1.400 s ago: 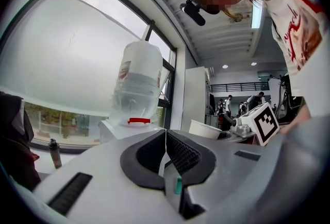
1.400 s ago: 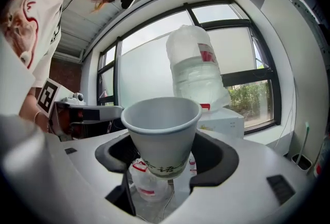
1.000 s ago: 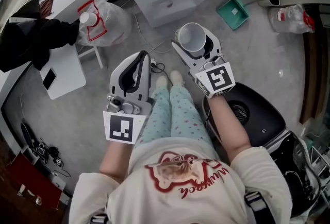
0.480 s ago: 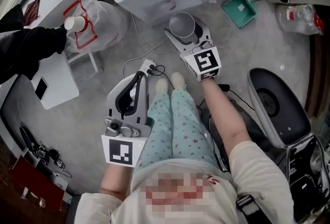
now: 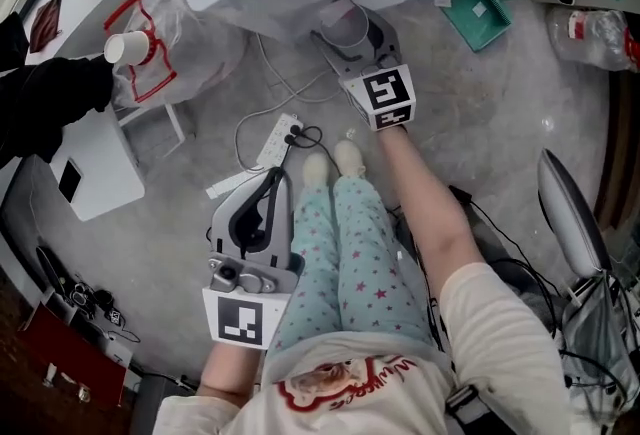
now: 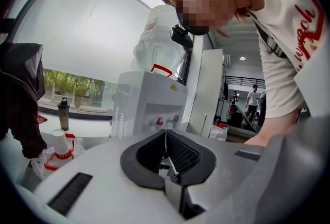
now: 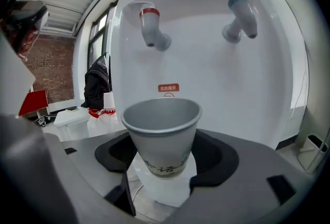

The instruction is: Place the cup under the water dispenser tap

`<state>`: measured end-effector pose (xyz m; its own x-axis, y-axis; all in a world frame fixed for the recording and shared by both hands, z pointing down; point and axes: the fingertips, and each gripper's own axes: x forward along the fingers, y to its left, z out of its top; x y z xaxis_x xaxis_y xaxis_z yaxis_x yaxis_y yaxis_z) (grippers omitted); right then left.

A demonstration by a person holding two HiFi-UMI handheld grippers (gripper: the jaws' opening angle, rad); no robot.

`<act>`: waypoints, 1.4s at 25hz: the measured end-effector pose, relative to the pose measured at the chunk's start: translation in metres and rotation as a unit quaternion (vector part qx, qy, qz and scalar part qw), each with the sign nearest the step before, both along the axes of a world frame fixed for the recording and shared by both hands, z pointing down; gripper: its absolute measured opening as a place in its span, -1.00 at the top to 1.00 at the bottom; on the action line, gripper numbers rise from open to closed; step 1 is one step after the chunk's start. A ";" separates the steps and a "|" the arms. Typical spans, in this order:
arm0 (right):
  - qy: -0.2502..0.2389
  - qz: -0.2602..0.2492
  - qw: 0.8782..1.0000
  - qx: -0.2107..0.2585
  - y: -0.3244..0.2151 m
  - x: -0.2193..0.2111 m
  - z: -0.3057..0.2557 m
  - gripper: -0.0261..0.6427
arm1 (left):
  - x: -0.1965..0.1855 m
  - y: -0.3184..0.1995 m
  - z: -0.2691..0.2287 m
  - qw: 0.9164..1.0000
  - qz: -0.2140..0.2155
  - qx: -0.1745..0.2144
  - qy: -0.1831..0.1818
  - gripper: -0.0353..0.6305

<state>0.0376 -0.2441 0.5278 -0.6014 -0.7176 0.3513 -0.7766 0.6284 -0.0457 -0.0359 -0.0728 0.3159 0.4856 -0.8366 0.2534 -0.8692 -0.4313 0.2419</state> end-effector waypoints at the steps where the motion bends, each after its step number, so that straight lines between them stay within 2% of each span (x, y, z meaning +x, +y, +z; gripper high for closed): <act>1: 0.001 0.001 1.000 -0.001 -0.004 -0.001 0.004 -0.01 | 0.000 0.000 0.003 1.000 0.001 -0.001 0.000 0.83; 8: 0.009 0.001 1.000 0.000 -0.013 -0.004 0.024 -0.01 | 0.001 0.003 0.019 1.000 -0.001 -0.010 0.001 0.83; 22: 0.029 0.005 0.999 -0.036 -0.009 -0.012 0.058 -0.01 | -0.006 0.005 0.035 1.000 0.003 -0.028 0.005 0.83; 35: 0.021 0.012 1.000 -0.016 -0.007 -0.014 0.053 -0.04 | -0.005 0.010 0.045 0.999 0.007 -0.042 0.004 0.83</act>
